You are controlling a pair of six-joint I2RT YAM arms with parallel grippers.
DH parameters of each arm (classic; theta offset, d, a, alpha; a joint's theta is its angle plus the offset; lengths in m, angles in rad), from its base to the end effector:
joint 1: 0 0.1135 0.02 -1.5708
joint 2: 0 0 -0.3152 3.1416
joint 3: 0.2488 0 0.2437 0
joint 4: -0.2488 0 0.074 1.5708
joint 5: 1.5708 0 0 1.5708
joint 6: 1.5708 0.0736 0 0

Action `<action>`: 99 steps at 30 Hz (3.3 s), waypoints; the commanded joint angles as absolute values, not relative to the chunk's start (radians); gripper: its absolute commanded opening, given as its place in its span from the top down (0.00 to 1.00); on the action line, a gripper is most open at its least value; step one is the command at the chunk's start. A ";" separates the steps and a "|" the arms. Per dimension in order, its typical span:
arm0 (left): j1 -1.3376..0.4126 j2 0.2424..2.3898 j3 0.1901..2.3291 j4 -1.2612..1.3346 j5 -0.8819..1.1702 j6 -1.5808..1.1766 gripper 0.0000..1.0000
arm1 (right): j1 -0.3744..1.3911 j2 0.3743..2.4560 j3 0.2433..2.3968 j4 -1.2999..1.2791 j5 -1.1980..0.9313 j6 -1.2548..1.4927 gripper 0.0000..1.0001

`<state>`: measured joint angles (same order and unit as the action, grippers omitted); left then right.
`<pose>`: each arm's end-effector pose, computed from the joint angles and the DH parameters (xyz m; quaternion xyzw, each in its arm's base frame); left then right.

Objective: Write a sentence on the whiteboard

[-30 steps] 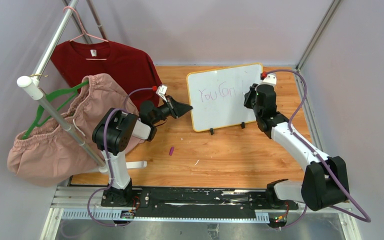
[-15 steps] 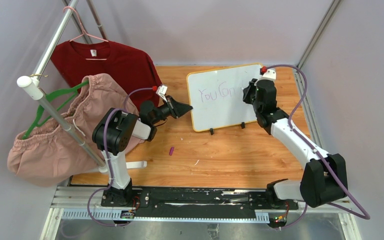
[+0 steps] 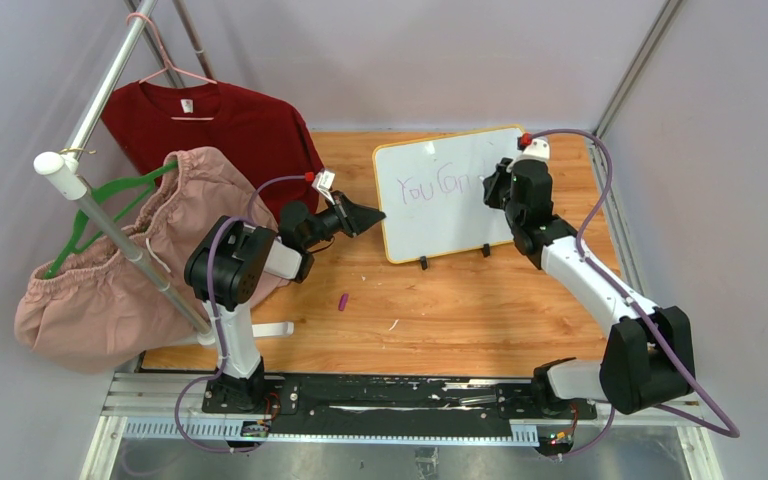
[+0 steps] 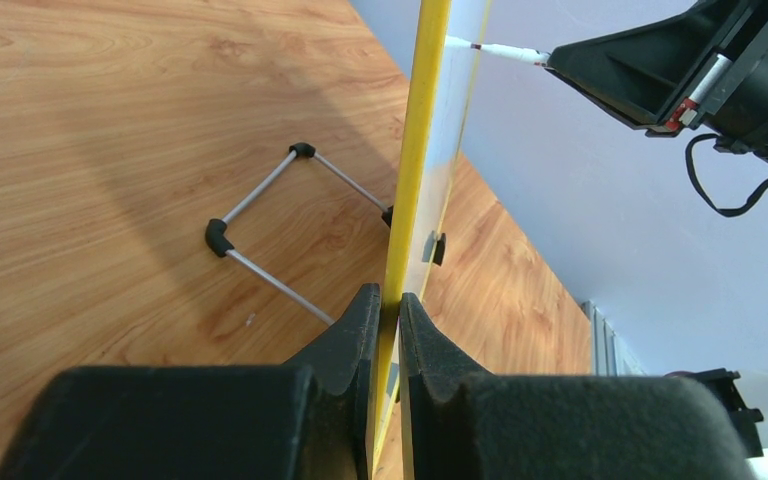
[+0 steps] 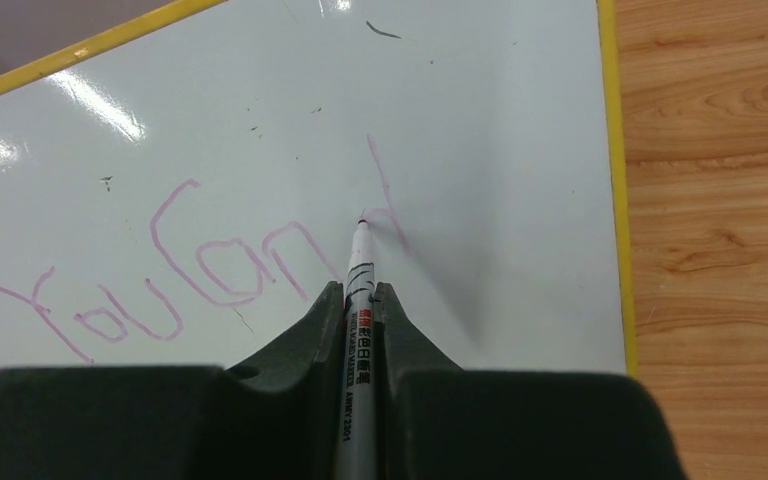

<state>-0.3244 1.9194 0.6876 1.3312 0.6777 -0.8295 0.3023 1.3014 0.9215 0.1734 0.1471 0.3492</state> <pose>0.3583 -0.1692 0.2200 0.0805 0.6744 -0.5684 0.4643 0.3100 0.0854 0.3554 0.0645 0.7728 0.1472 0.6139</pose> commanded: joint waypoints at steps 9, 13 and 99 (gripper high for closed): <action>-0.337 1.887 0.675 1.354 0.688 -0.820 1.00 | 0.302 1.281 0.856 0.153 0.153 0.339 1.00; -0.337 1.884 0.672 1.352 0.687 -0.818 1.00 | 0.297 1.273 0.847 0.149 0.179 0.338 1.00; -0.344 1.890 0.673 1.347 0.687 -0.818 1.00 | 0.220 1.305 0.874 0.171 0.195 0.400 1.00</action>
